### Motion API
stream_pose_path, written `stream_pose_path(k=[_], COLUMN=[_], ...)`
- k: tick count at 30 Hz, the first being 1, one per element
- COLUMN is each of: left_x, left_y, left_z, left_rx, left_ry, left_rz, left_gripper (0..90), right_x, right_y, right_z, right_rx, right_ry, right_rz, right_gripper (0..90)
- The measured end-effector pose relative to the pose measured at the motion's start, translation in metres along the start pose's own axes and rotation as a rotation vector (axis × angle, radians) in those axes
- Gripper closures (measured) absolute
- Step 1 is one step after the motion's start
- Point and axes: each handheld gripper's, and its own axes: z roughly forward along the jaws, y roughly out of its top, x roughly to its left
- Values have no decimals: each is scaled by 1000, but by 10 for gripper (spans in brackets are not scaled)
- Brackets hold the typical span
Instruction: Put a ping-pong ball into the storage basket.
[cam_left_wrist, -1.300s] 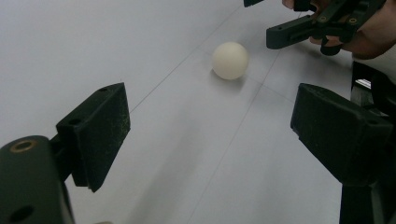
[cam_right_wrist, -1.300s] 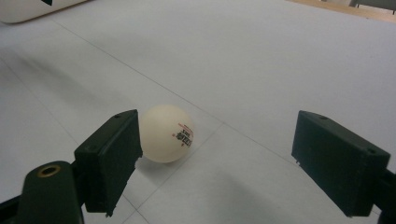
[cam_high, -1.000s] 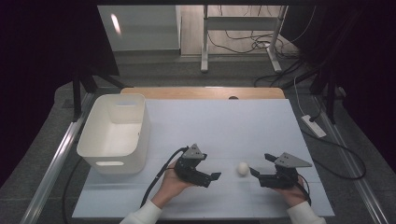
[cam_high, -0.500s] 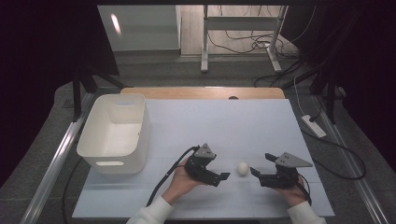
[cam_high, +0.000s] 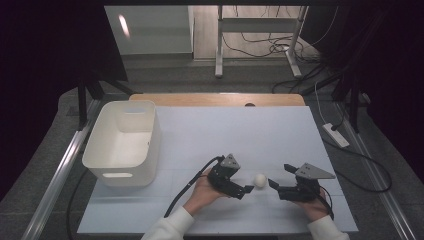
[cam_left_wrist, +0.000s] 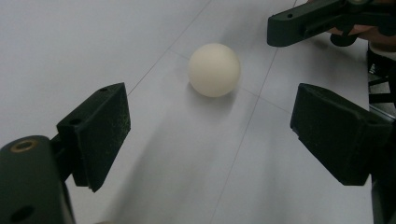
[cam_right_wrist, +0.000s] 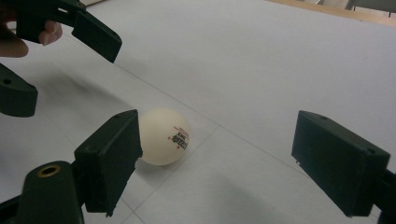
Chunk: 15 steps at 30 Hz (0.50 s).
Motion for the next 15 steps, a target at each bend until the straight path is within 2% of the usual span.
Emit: stream_pose_path(k=[15], left_x=[1], left_y=[2], left_z=[12], left_rx=[21], left_ry=[-11], left_rz=[-9], left_gripper=[134], right_x=[0], right_y=[0], right_z=[1], right_rx=[3], right_ry=[-1], right_rz=[-1], right_gripper=[155])
